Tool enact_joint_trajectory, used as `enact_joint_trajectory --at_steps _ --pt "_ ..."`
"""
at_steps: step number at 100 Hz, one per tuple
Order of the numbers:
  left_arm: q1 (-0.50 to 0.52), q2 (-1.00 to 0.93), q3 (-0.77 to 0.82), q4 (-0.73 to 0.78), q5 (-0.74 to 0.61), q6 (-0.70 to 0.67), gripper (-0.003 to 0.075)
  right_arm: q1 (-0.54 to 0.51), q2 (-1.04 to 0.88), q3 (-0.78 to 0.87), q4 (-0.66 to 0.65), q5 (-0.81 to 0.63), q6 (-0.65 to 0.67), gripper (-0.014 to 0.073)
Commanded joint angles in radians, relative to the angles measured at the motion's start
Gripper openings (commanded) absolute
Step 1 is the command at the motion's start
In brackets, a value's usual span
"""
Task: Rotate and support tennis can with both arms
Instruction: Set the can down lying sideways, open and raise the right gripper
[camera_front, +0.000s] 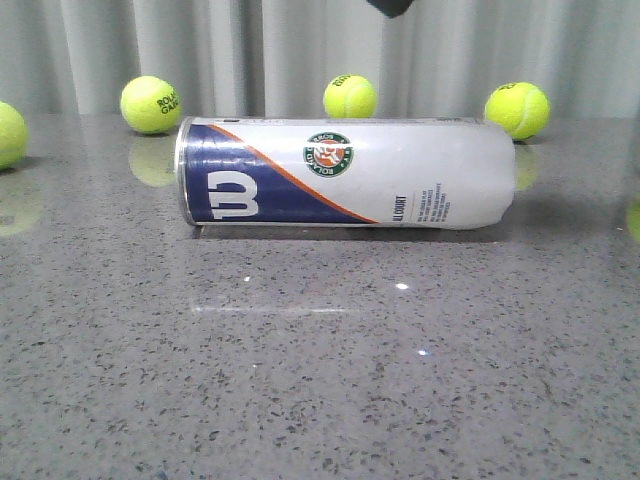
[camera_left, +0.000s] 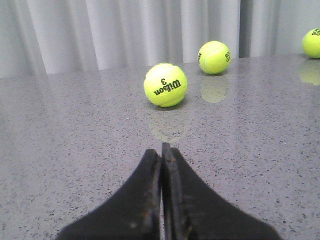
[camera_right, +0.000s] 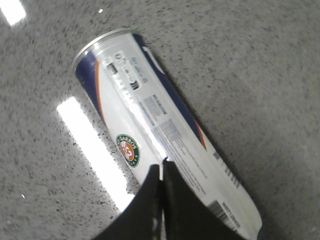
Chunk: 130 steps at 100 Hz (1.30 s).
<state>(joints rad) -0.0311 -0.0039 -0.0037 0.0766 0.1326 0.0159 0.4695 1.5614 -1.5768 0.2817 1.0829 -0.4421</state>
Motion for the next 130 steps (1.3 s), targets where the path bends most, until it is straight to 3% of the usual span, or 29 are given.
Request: enact_joint_trajectory --at_steps 1,12,28,76,95,130 --pt "0.001 -0.039 0.049 -0.003 -0.078 -0.007 -0.0021 -0.035 -0.080 -0.005 0.010 -0.030 0.169 -0.0057" --pt "0.001 -0.039 0.049 -0.003 -0.078 -0.007 -0.0021 -0.074 -0.152 0.081 0.010 -0.099 0.309 -0.0057" --pt "0.001 -0.039 0.049 -0.003 -0.078 -0.007 -0.0021 -0.114 -0.297 0.279 0.010 -0.276 0.394 -0.0057" --pt "0.001 -0.039 0.049 -0.003 -0.078 -0.007 -0.0021 -0.166 -0.743 0.823 -0.011 -0.769 0.408 -0.0057" --pt "0.001 -0.039 0.049 -0.003 -0.099 -0.007 -0.0021 -0.166 -0.938 0.974 -0.064 -0.837 0.407 -0.0057" --pt "0.001 -0.039 0.034 -0.031 -0.133 -0.007 -0.0021 -0.165 -1.320 1.139 -0.084 -0.822 0.407 -0.0057"
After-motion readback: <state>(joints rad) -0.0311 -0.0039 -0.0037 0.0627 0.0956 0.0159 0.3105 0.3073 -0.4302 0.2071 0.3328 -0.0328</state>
